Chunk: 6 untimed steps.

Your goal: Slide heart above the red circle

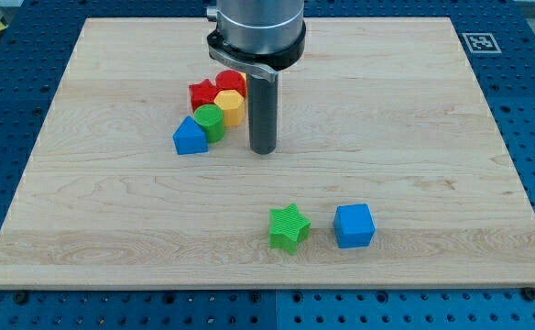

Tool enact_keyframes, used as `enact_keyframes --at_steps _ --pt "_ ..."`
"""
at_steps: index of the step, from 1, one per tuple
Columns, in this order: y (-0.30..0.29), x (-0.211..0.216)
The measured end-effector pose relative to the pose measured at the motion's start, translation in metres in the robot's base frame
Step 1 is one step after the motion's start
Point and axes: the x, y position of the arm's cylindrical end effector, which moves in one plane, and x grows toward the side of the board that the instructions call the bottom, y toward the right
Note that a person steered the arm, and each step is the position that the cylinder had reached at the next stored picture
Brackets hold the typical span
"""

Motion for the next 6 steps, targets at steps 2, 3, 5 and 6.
enact_keyframes --at_steps 2,3,5,6 --pt "0.000 -0.022" --pt "0.000 -0.027" --pt "0.006 -0.043" --pt "0.006 -0.051"
